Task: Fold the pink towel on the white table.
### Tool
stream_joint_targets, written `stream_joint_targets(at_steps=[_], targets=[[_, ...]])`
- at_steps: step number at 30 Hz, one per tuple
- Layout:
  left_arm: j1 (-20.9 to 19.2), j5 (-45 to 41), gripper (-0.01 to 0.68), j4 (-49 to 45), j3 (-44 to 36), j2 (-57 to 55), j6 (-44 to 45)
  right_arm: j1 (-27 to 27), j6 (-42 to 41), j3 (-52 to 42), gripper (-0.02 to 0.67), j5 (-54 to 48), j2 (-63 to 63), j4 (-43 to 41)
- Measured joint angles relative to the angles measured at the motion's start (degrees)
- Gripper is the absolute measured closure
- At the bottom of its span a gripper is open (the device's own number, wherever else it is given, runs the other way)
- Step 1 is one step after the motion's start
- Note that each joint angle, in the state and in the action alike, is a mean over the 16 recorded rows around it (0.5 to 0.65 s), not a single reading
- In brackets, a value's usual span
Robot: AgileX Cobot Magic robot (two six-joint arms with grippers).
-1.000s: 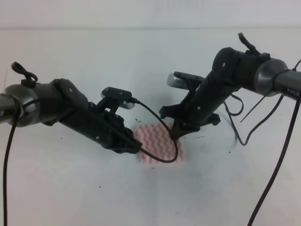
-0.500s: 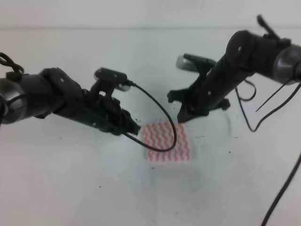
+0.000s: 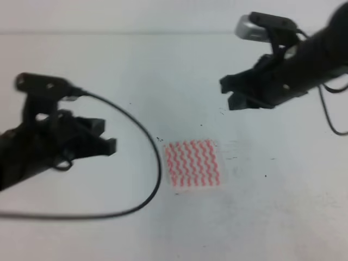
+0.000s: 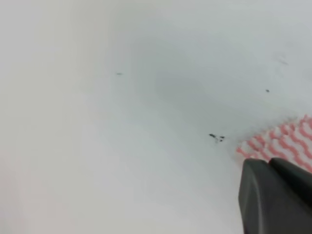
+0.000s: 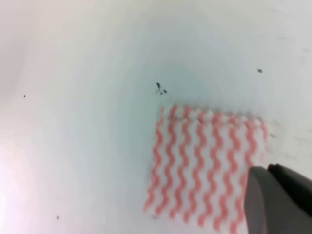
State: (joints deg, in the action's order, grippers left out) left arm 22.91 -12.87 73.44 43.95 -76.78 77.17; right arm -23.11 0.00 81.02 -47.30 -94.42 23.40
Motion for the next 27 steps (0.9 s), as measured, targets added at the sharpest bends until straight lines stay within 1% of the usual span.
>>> stream_joint_targets(at_steps=[5, 9, 18, 23, 27], targets=[[0.0, 3.3, 0.677, 8.0, -7.3, 11.6, 6.1, -0.1, 0.0, -11.2, 0.667, 5.4, 11.7, 0.0], [0.0, 4.1, 0.677, 11.4, -12.0, 21.2, 8.2, -0.1, 0.0, -19.4, 0.667, 9.1, 20.8, 0.2], [0.0, 6.1, 0.676, 13.4, -23.0, 43.7, 9.0, 0.0, -0.8, -35.0, 0.667, 16.7, 40.8, -0.1], [0.0, 10.3, 0.676, 13.7, -31.6, 58.3, 9.4, 0.0, -2.6, -46.3, 0.667, 23.8, 55.3, -0.4], [0.0, 13.7, 0.676, 13.8, -37.2, 66.9, 9.6, 0.0, -4.0, -54.3, 0.667, 28.6, 65.3, -0.5]])
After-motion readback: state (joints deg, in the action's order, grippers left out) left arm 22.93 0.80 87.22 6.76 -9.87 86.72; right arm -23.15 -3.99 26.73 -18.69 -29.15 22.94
